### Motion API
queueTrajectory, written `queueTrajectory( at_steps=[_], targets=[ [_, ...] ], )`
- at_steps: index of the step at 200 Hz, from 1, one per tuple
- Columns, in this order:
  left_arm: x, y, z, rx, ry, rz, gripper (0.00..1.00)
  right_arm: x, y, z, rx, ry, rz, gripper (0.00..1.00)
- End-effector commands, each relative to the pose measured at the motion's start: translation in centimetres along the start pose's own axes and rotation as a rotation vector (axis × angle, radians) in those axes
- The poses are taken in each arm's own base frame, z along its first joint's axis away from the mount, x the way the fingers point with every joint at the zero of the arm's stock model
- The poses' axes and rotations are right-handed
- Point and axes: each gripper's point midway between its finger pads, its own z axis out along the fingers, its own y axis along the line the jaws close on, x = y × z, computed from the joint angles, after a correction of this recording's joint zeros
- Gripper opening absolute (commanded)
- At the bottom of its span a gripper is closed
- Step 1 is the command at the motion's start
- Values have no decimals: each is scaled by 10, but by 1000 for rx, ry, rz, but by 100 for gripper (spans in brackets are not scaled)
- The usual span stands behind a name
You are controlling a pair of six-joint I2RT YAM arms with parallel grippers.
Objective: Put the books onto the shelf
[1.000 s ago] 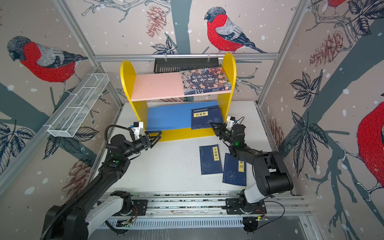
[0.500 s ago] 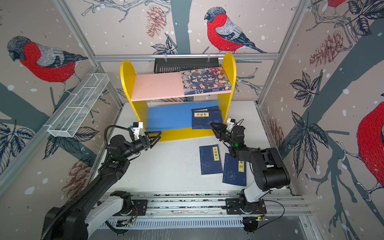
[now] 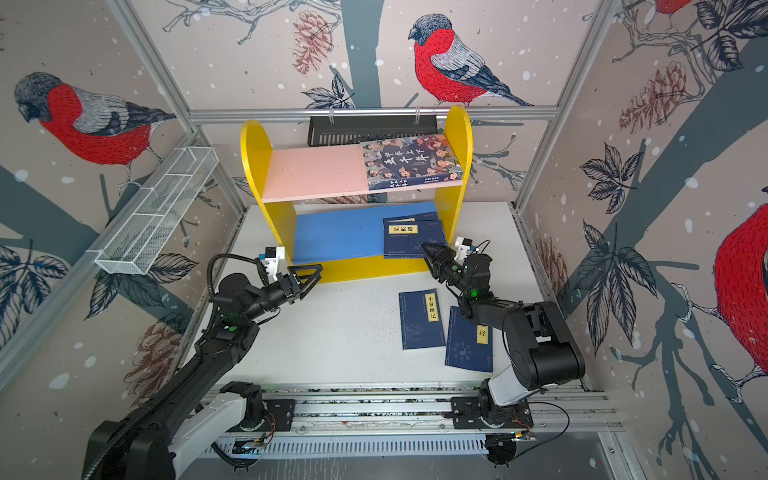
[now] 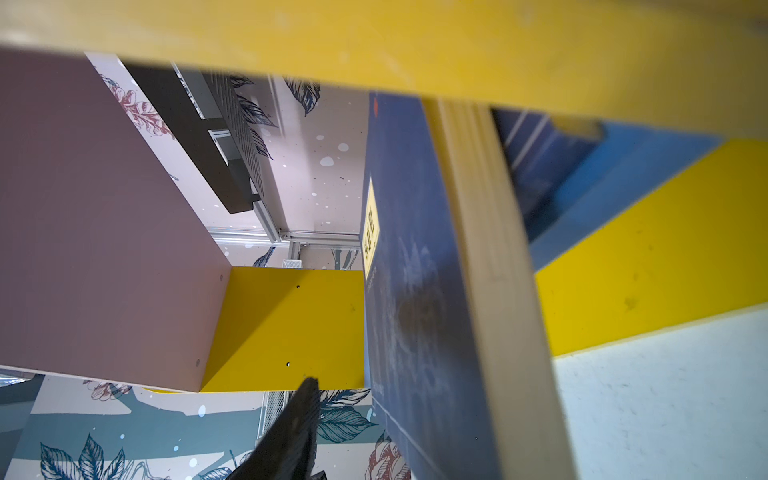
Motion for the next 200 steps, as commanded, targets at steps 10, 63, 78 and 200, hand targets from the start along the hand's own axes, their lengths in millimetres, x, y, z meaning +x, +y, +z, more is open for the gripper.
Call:
queueTrajectory(
  at_steps=[10, 63, 78, 200],
  targets=[
    [-3, -8, -1, 28, -16, 31, 90, 3, 1, -2, 5, -7, -5, 51],
    [-2, -7, -2, 27, -17, 31, 90, 5, -1, -4, 19, -14, -6, 46],
    [-2, -7, -2, 27, -17, 30, 90, 4, 1, -4, 15, -20, -7, 41],
    [-1, -9, -5, 30, -25, 35, 91, -11, 5, 10, 5, -36, 7, 10]
  ],
)
